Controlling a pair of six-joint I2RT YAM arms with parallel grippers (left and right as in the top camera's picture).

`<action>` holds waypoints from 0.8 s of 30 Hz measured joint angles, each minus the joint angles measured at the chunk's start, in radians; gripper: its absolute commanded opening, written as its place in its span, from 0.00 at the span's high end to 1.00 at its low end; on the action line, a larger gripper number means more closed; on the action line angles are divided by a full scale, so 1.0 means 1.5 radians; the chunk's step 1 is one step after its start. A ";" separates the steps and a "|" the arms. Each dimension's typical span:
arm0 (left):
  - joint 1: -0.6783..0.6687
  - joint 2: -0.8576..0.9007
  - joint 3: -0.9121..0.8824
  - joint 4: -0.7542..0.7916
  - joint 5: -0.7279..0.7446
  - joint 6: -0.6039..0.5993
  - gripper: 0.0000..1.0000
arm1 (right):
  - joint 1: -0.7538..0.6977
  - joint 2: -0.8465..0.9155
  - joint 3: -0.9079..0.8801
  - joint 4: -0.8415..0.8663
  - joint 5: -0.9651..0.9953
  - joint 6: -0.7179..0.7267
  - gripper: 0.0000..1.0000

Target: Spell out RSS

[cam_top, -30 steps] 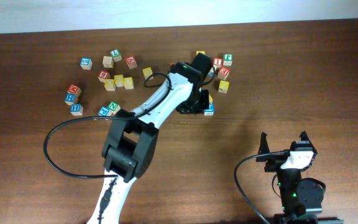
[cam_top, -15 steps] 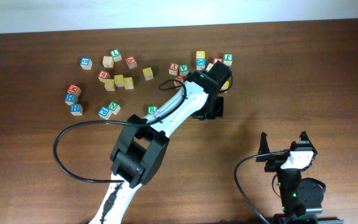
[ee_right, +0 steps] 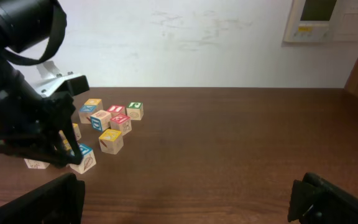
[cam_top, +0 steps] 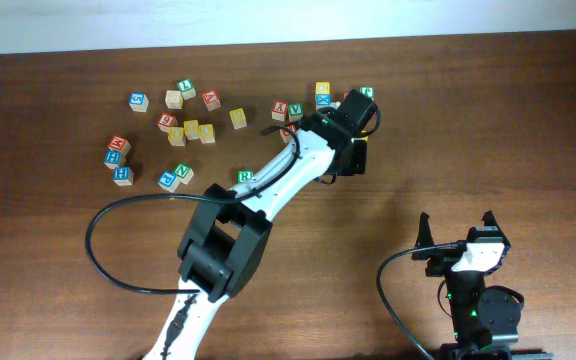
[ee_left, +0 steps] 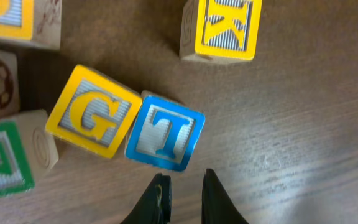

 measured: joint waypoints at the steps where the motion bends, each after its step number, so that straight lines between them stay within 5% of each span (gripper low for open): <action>1: 0.001 0.000 0.011 -0.020 0.000 0.004 0.89 | 0.000 0.000 0.000 0.000 0.000 0.000 0.02; 11: 0.043 -0.011 0.075 -0.161 -0.007 0.034 0.89 | 0.000 0.000 0.000 0.000 0.000 0.000 0.02; 24: 0.049 0.047 0.034 -0.123 -0.027 -0.004 0.92 | 0.000 0.000 0.000 0.000 0.000 0.000 0.02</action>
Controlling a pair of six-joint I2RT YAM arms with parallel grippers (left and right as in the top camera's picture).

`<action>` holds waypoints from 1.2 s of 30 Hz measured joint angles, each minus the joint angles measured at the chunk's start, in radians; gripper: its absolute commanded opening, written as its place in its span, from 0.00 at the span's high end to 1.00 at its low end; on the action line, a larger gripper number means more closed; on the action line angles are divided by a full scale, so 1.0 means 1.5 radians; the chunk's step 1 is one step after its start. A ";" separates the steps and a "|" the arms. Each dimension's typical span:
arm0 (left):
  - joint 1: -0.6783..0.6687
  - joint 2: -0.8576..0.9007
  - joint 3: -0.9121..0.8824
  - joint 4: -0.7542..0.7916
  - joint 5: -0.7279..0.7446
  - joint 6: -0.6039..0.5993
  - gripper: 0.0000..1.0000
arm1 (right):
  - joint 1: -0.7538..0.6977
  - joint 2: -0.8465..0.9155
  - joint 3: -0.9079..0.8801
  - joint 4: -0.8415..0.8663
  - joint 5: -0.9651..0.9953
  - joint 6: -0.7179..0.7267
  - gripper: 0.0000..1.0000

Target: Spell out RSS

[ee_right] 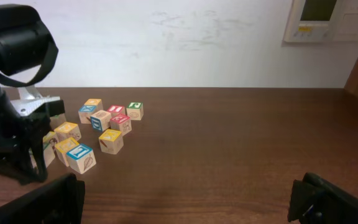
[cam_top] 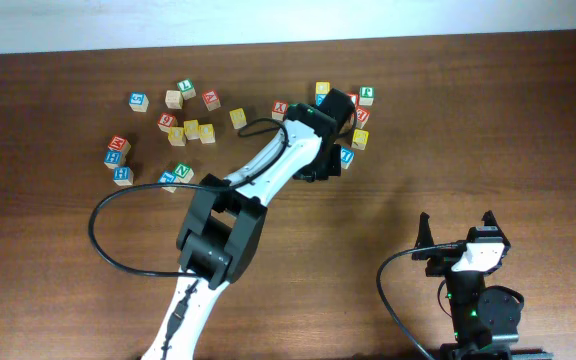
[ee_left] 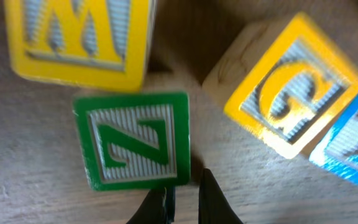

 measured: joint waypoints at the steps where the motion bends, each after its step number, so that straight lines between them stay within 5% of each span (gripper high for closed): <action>1: 0.002 0.000 0.000 0.011 0.000 -0.001 0.92 | 0.000 0.000 0.000 0.000 0.000 -0.001 0.02; 25: 0.076 0.001 0.029 0.027 -0.034 -0.015 0.81 | 0.000 0.000 0.000 0.000 0.000 0.000 0.02; 36: 0.083 -0.114 0.093 -0.049 -0.031 -0.018 0.41 | 0.000 0.000 0.000 0.000 0.000 0.000 0.02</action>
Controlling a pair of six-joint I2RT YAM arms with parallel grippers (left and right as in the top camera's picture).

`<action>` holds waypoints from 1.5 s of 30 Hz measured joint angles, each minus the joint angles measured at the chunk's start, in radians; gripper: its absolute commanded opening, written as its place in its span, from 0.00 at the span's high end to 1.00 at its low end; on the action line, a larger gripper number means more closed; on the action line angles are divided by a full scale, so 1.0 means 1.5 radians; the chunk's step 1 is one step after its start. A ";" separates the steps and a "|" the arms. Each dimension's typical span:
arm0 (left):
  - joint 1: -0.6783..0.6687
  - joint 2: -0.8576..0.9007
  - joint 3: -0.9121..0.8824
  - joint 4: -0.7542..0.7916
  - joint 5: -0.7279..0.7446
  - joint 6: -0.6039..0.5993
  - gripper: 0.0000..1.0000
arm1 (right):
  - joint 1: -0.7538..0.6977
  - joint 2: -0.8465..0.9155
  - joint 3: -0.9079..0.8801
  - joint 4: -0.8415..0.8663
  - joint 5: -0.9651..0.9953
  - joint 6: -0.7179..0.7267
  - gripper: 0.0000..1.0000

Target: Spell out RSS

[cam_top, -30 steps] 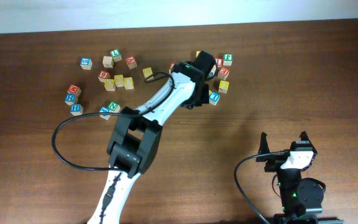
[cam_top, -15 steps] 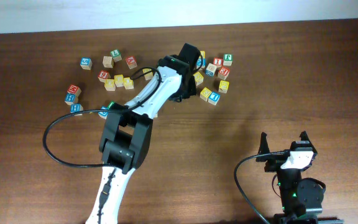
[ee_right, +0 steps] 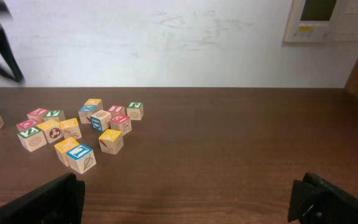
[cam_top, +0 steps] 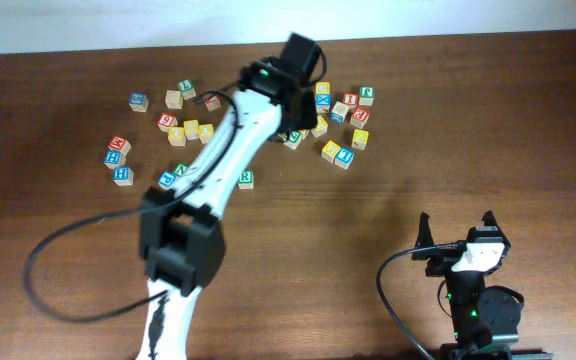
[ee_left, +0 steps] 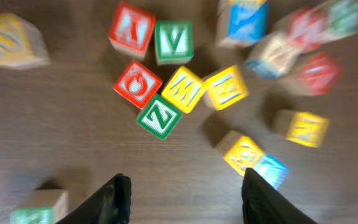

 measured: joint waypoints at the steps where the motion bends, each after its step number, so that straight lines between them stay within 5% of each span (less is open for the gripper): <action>1: 0.005 -0.023 0.002 -0.007 0.000 0.002 0.26 | 0.000 0.000 0.000 0.000 0.000 0.000 0.02; 3: 0.021 -0.069 0.007 -0.031 0.001 0.005 0.21 | 0.000 0.000 0.000 0.000 0.000 0.000 0.02; 5: 0.050 -0.110 0.010 -0.062 0.002 0.006 0.02 | 0.000 0.000 0.000 0.000 0.000 0.000 0.02; 6: 0.070 -0.129 0.010 -0.078 0.002 0.008 0.01 | 0.000 0.000 0.000 0.000 0.000 0.000 0.02; 18: 0.426 -0.184 0.014 -0.299 -0.003 0.008 0.01 | 0.000 0.000 0.000 0.000 0.000 0.000 0.02; 32: 0.565 -0.184 0.014 -0.335 -0.050 0.008 0.01 | 0.000 0.000 0.000 0.011 0.069 -0.039 0.02; 39: 0.565 -0.184 0.014 -0.335 -0.051 0.008 0.01 | 0.001 0.000 -0.001 0.033 -0.293 0.232 0.02; 45: 0.565 -0.184 0.014 -0.335 -0.051 0.008 0.01 | 0.001 0.000 -0.001 0.039 -0.426 0.443 0.02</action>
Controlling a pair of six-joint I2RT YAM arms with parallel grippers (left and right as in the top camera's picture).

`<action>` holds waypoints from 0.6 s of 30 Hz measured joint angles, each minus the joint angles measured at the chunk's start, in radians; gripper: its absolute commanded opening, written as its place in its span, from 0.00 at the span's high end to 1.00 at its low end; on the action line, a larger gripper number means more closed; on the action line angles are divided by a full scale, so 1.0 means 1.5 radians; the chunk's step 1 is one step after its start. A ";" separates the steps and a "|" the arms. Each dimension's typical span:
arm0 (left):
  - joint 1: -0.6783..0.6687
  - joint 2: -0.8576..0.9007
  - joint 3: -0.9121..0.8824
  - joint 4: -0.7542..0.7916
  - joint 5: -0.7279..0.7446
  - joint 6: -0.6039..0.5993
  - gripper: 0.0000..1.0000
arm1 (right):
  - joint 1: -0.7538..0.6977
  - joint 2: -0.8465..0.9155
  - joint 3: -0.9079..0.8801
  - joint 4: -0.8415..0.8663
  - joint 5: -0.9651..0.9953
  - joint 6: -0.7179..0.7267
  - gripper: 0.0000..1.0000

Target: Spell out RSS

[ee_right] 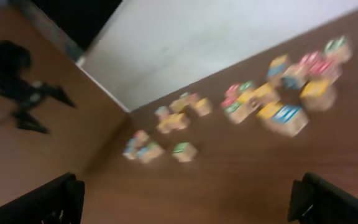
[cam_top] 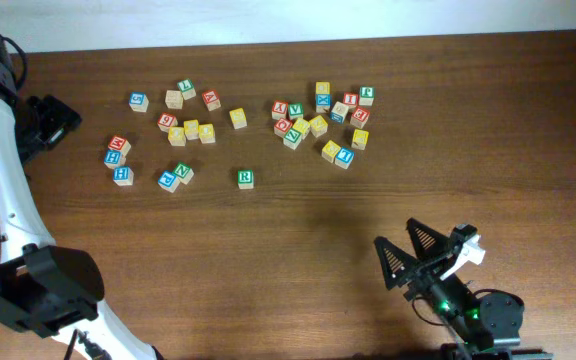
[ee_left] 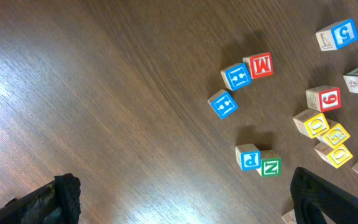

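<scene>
A green R block point(cam_top: 245, 178) lies alone on the brown table point(cam_top: 298, 250), between two scatters of letter blocks. It also shows as a blurred green block point(ee_right: 182, 150). I cannot pick out any S block. My left gripper point(cam_top: 53, 118) is at the table's far left edge, raised. Its jaws are wide open and empty point(ee_left: 185, 208) above bare wood, with the blue P block point(ee_left: 248, 157) and green N block point(ee_left: 270, 167) ahead. My right gripper point(cam_top: 413, 255) is near the front right, open and empty point(ee_right: 191, 199), tilted toward the blocks.
The left scatter point(cam_top: 173, 125) includes a red M block point(ee_left: 261, 65), a blue 5 block point(ee_left: 339, 34) and a red 9 block point(ee_left: 324, 98). The right scatter point(cam_top: 323, 120) lies near the back. The left arm's base point(cam_top: 43, 290) stands at the front left.
My left gripper, open above the right scatter, is now high at the table's far left edge. My right gripper has turned and tilted toward the blocks; its view is blurred. No block has moved.
My left gripper was shut and low beside the G and T blocks, then shut beside the green Z block. Later it stood open above the right scatter, and now it is open at the far left. The right gripper stayed open, still until now.
</scene>
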 measured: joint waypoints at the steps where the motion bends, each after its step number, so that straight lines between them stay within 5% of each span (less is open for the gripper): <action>1: 0.000 0.000 0.000 0.000 0.000 0.000 0.01 | 0.000 0.000 0.000 0.006 -0.010 0.037 0.02; 9: 0.000 0.000 0.000 0.000 0.000 0.000 0.01 | 0.000 -0.002 0.013 0.376 0.022 0.187 0.02; 13: 0.000 0.000 0.000 0.000 0.000 0.000 0.01 | 0.000 0.014 0.074 0.352 0.122 0.161 0.02; 18: 0.002 0.000 0.000 0.000 0.000 0.000 0.01 | 0.000 0.156 0.308 0.131 0.144 -0.017 0.02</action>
